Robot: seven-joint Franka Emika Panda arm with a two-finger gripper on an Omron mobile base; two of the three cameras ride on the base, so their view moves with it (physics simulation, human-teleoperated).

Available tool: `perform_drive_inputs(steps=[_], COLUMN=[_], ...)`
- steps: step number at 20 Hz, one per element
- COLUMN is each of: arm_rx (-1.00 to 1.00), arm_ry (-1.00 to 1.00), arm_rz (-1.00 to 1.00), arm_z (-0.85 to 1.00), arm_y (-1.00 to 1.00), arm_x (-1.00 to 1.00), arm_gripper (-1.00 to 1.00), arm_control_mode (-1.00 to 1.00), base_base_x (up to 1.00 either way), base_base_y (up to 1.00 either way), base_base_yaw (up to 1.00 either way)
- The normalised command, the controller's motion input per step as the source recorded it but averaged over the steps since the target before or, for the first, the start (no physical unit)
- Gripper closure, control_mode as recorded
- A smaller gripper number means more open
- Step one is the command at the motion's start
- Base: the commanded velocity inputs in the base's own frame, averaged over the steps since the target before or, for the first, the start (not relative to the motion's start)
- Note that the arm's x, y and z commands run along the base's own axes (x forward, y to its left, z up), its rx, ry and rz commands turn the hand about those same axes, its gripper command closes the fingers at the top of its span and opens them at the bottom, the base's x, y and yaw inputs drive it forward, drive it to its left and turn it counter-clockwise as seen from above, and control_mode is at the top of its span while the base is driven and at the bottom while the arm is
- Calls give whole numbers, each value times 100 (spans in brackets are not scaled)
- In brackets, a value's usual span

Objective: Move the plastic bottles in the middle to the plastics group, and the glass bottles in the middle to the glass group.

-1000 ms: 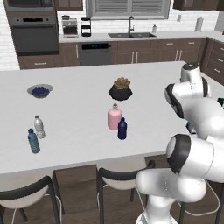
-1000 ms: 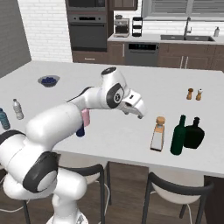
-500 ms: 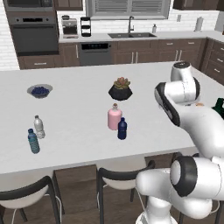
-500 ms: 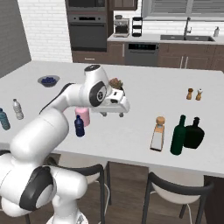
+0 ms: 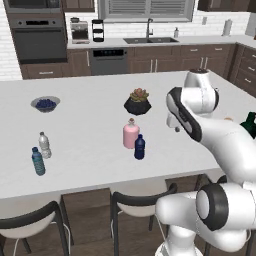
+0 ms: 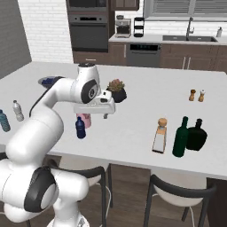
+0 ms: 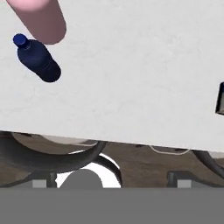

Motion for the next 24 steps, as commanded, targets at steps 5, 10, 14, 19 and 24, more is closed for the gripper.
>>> perform_drive_inputs(steps=[5,10,14,19,24], arm_rx=[19,4,0,0,0], arm_ry=[8,0,0,-7,-3], arm_rz=[1,0,0,0,0], arm_z=[0,-11,-18,-30,-31], arm_y=[58,58,58,25,25], arm_x=[28,3,0,19,39], arm_gripper=[-100,-100,-100,-100,-100], arm_control_mode=[-100,-100,-100,-100,-100], base_base_x=[0,0,0,0,0], base_base_y=[0,0,0,0,0], base_base_yaw=[0,0,0,0,0])
